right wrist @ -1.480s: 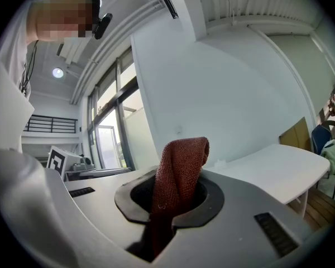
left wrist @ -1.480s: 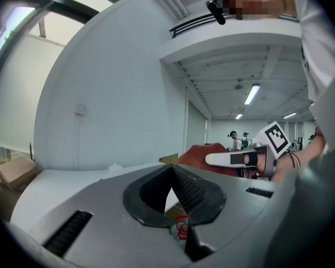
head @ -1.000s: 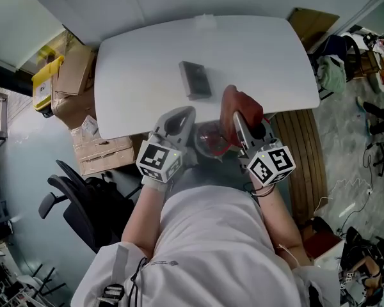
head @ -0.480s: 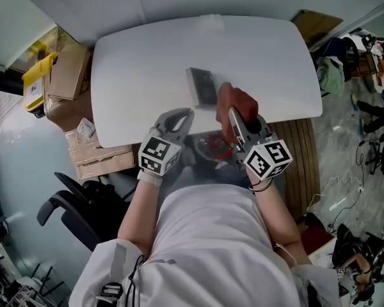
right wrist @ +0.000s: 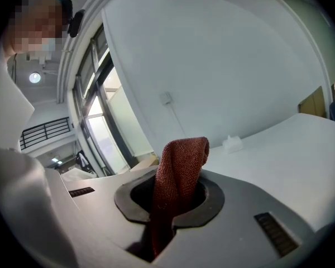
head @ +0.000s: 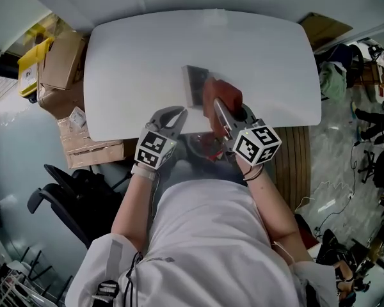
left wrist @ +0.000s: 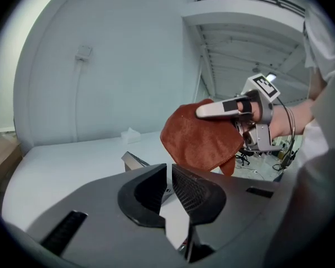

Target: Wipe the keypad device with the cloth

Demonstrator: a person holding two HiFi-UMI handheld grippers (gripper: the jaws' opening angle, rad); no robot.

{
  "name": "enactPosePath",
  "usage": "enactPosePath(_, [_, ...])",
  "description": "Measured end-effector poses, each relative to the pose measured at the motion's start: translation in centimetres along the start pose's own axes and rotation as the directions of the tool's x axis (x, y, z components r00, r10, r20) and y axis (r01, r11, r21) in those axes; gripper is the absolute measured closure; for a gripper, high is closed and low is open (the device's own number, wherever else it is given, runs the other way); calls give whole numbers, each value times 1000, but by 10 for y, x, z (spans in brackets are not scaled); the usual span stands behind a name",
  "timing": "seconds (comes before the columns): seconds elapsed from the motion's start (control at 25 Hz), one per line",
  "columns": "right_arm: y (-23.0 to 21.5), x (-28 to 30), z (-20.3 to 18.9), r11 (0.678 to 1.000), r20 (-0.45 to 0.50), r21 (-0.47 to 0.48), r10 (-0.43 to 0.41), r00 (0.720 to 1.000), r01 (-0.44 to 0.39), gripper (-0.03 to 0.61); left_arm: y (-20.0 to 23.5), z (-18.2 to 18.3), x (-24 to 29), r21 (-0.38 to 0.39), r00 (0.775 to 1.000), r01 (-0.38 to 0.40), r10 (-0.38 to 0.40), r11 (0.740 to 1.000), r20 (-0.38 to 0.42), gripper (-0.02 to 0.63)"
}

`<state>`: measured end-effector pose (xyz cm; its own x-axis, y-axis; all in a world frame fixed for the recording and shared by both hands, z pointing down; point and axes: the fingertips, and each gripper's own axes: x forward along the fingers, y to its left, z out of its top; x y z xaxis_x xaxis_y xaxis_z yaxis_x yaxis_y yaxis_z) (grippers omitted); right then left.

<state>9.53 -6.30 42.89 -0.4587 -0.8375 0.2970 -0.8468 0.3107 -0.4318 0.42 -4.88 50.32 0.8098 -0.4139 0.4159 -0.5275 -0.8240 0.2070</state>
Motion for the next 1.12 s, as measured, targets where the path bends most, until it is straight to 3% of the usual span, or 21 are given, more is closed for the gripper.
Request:
enactPosePath(0.24, [-15,34,-18,998,-107,19,58,993,-56,525,6,-14,26,-19,998,-7,6,1000,-60,597])
enactPosePath(0.4, [-20,54,-33,996,-164,43,85,983,-79,525,4,-28,41,-14,993,26,-27,1000,-112,503])
enactPosePath(0.76, [-37,86,-74,973,-244,221,114,963,-59,525,8,-57,60,100,973,38,-15,994,-230,491])
enactPosePath(1.12, [-36,105,-103,971,-292,233,122,949,-54,525,14,-59,66,123,972,76,-46,989,-231,491])
